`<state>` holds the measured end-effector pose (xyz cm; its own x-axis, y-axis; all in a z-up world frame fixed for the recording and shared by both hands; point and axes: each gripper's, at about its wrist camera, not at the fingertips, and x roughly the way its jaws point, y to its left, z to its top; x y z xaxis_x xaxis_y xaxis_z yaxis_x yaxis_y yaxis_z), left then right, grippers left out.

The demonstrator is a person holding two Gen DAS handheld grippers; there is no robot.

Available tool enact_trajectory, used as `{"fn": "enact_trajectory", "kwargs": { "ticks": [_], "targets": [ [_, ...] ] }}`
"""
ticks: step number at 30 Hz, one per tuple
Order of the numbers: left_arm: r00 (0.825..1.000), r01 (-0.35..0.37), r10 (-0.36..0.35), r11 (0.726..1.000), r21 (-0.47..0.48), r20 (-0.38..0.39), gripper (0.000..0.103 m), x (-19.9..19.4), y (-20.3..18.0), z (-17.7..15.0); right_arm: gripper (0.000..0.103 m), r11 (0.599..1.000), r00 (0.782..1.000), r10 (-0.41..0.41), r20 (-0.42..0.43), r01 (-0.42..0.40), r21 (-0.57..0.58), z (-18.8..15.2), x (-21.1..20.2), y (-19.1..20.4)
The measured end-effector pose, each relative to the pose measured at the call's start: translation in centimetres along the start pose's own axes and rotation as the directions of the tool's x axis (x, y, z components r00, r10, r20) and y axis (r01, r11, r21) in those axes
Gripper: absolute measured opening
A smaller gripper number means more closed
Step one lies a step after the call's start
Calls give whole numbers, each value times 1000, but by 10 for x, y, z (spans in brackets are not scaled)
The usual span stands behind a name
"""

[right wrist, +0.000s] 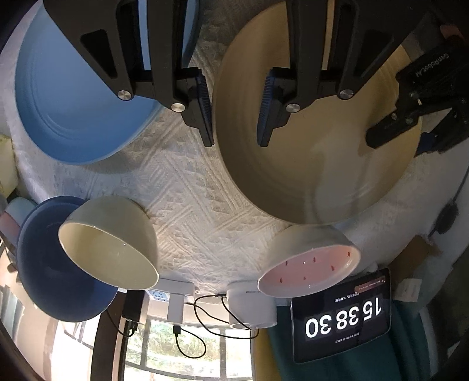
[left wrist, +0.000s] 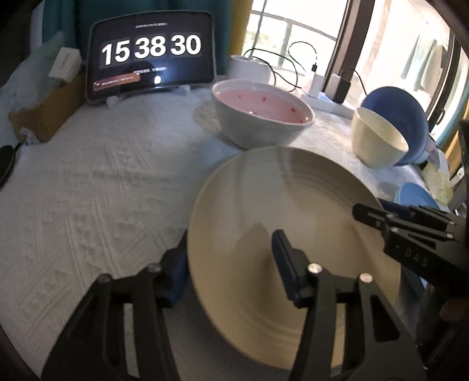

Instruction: Organize plates and bowls

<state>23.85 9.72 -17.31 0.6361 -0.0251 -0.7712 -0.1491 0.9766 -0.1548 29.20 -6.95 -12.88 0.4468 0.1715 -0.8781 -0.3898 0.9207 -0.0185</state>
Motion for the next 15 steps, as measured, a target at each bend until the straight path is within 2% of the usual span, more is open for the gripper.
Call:
{"fn": "enact_trajectory", "kwargs": {
  "ticks": [1,3,15],
  "targets": [
    [1000,-2,2,1000,-4,0,48,-1,2,0,31,1000,1000,2,1,-2,3,-1,-1,0],
    [1000,-9,9,1000,-5,6,46,-4,4,-1,24,1000,1000,-1,3,1,6,-1,-2,-1],
    [999,-10,10,1000,-7,43,44,-24,6,-5,23,1000,999,9,47,-9,0,-3,-19,3]
  ]
}}
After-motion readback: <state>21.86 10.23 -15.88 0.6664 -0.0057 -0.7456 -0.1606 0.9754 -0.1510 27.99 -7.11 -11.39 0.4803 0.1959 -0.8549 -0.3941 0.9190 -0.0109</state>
